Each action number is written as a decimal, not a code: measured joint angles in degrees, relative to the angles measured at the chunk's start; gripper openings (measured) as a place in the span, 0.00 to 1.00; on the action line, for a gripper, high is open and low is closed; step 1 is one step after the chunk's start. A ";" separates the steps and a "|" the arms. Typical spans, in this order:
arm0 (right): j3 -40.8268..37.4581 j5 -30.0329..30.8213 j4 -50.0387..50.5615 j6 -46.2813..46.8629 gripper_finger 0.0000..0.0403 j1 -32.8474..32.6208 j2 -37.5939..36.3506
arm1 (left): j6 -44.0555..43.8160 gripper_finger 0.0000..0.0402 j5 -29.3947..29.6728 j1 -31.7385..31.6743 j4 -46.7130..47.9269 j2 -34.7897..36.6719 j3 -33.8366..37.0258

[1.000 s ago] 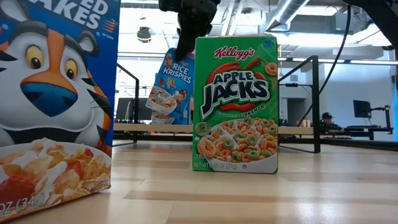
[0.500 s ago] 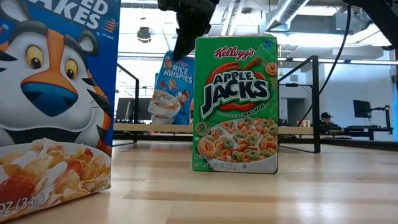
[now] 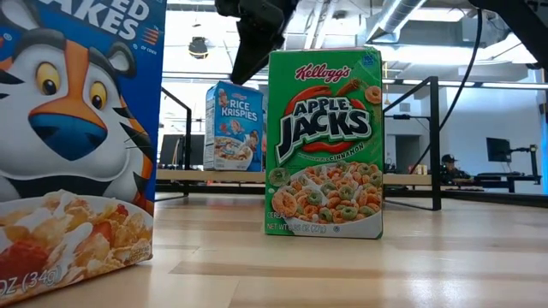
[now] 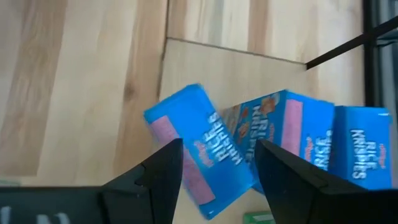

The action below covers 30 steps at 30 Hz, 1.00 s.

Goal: Stack cereal on shelf
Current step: Put the light blue cereal box on the shelf aligned with the other light blue cereal boxes

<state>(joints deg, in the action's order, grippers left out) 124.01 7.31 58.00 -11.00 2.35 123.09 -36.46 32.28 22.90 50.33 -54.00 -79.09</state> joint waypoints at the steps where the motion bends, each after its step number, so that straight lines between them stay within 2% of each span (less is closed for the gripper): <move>1: 0.00 0.25 -0.33 -0.01 0.56 0.01 0.00 | -0.01 0.75 0.06 -0.01 -0.01 -0.02 0.00; 9: 0.30 0.61 -0.22 -0.01 0.54 -0.99 -1.34 | -0.09 0.75 0.10 -0.02 -0.03 -0.02 0.00; 13: 3.31 1.69 -1.16 -0.94 0.48 -4.01 -1.77 | -0.15 0.75 0.90 -0.02 -0.03 -0.02 0.00; 16: 3.78 1.63 -2.57 -1.95 0.38 -6.59 -1.77 | -0.21 0.75 2.60 -0.01 -0.05 -0.01 0.00; 21: 1.68 1.61 -3.56 -1.98 0.10 -9.91 0.09 | -0.68 0.75 2.99 -0.01 0.09 -0.01 0.00; 23: -0.24 1.52 -4.04 -2.16 0.03 -10.32 0.26 | -0.78 0.75 2.95 0.00 0.19 0.00 0.00; 26: -3.95 1.66 -8.01 -0.31 0.06 -10.01 -0.15 | -0.88 0.75 2.95 -0.02 0.34 0.00 0.00; 30: -5.85 1.66 -7.23 1.94 0.08 -8.81 0.15 | -0.88 0.75 3.01 -0.02 0.41 -0.02 0.00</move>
<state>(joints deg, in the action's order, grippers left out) 118.15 8.97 50.77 -9.06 -6.46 123.24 -37.34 35.29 22.87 50.75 -54.02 -79.09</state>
